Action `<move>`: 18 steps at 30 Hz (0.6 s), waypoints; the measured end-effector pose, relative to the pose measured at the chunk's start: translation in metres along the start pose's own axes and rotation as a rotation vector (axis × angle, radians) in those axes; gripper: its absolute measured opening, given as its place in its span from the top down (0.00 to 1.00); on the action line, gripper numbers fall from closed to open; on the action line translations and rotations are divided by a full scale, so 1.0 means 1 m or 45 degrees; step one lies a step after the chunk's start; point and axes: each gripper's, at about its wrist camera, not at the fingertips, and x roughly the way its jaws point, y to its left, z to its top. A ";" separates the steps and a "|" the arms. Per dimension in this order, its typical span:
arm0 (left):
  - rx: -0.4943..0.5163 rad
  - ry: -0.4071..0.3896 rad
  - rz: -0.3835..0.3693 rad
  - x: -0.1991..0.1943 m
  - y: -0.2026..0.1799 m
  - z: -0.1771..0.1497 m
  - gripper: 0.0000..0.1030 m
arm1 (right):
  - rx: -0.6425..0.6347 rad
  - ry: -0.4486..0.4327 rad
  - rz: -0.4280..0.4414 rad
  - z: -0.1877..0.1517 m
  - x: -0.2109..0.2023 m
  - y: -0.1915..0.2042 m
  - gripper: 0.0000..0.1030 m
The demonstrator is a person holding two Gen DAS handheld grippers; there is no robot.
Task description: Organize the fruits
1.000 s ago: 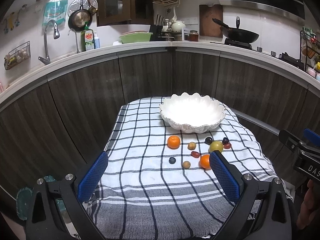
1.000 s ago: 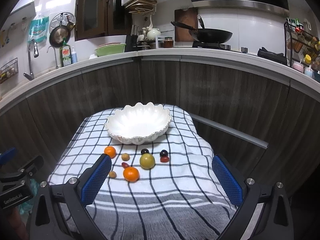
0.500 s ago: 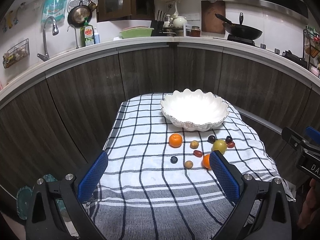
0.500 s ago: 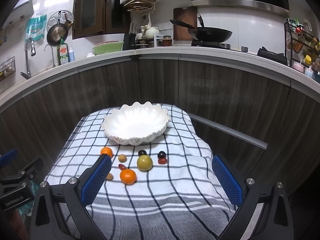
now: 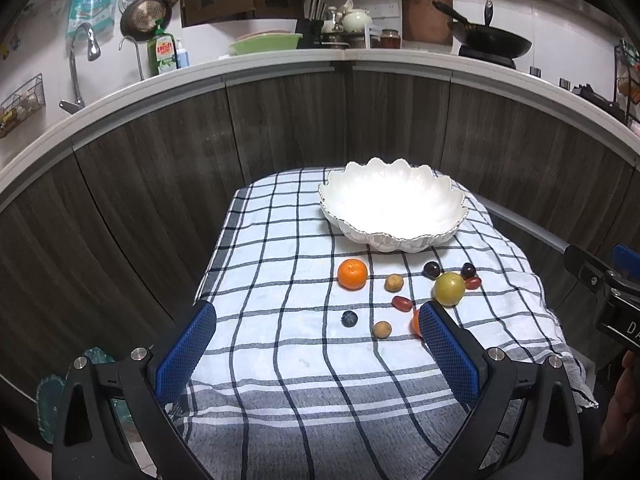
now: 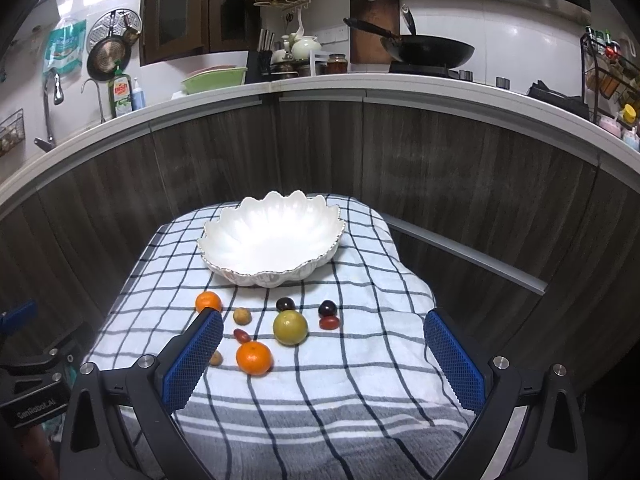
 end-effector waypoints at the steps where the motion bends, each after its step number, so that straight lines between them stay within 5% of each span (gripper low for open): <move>1: 0.002 0.004 0.006 0.004 0.000 0.002 0.00 | -0.003 0.005 0.001 0.001 0.003 0.001 0.01; 18: 0.029 0.115 -0.032 0.068 -0.005 0.014 0.00 | -0.040 0.141 0.020 0.012 0.070 0.012 0.01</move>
